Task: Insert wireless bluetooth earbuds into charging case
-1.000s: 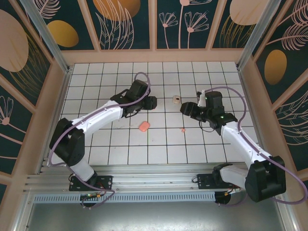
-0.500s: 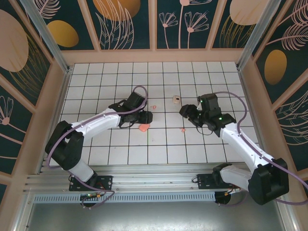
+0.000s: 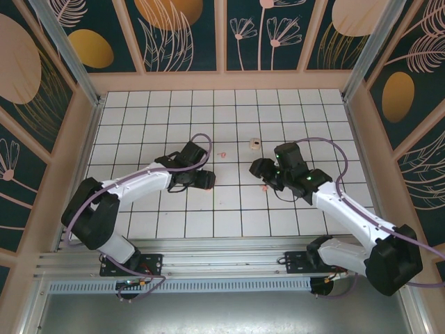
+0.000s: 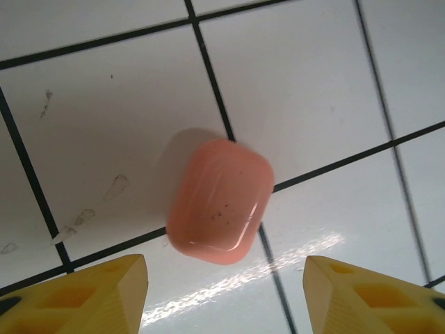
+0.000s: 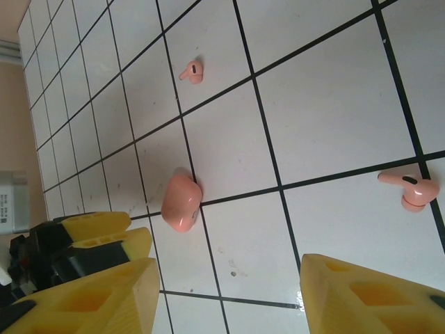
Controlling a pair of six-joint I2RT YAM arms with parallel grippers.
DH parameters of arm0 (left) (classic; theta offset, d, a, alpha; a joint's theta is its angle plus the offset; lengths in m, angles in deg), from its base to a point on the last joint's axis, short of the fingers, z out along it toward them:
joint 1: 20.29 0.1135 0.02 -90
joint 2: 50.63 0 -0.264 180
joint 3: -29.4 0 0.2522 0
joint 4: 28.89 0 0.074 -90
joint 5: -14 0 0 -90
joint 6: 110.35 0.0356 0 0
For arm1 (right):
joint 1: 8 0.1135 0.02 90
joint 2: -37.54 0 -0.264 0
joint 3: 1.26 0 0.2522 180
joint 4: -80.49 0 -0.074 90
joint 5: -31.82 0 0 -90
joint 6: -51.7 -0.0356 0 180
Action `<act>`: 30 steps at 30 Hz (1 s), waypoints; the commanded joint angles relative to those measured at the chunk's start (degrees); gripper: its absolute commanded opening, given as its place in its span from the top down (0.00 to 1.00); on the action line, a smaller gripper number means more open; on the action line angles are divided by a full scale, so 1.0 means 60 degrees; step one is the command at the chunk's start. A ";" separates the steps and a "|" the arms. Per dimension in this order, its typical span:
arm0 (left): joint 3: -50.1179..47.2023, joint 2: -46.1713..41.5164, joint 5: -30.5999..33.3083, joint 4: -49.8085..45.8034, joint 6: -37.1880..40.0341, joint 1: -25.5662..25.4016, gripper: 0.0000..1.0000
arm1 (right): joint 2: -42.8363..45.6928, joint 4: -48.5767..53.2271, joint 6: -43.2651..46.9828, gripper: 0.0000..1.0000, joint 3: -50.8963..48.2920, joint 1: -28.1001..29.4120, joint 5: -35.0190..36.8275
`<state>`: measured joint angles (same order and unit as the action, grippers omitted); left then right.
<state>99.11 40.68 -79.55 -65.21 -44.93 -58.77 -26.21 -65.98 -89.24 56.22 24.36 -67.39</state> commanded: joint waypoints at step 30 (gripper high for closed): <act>0.2520 0.3029 -0.0345 -0.1790 0.1338 0.0022 0.44 | -0.0236 -0.0024 0.1254 0.42 0.0748 -0.0705 -0.0572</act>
<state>113.53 59.04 -80.03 -73.39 -37.08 -58.71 -29.59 -65.78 -83.10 60.38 20.62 -70.13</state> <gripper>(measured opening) 0.571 0.573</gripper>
